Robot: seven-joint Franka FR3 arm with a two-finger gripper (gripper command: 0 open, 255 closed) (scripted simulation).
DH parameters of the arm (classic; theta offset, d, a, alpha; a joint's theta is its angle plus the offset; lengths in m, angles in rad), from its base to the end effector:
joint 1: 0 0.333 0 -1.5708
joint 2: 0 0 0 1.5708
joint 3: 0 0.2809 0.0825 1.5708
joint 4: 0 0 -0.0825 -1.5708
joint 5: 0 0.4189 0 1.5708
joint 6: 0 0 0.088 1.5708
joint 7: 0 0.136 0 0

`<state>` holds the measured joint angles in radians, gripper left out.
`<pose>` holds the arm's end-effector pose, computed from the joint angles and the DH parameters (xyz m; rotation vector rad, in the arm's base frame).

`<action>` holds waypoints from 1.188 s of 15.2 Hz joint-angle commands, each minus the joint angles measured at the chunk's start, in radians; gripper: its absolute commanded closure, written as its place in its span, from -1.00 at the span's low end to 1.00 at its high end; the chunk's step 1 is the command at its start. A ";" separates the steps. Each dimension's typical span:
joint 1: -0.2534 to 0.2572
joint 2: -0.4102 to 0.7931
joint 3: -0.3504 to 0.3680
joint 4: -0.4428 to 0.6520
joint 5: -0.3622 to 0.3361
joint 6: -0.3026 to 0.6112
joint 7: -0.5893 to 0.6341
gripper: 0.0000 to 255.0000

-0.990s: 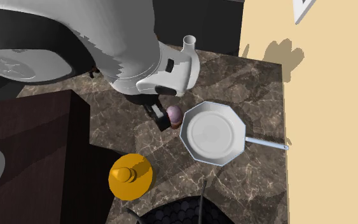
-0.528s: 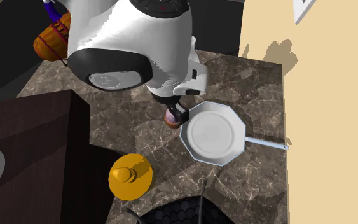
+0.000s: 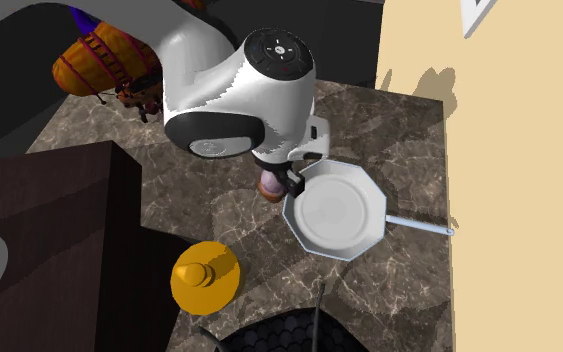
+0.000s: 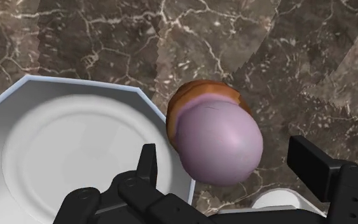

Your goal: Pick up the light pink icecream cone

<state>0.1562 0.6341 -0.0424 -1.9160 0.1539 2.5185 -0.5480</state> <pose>0.6148 0.0700 0.0703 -2.9612 -0.8247 0.0239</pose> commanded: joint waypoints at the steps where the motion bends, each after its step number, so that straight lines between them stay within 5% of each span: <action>1: -0.002 0.023 0.003 0.004 0.003 0.020 -0.003 -1.00; 4: -0.003 0.041 0.005 0.009 0.005 0.033 -0.005 -1.00; 5: -0.003 0.041 0.005 0.009 0.005 0.033 -0.006 1.00; 18: 0.000 -0.005 0.000 -0.004 0.000 0.000 0.000 1.00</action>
<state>0.1560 0.6387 -0.0410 -1.9223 0.1555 2.5295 -0.5498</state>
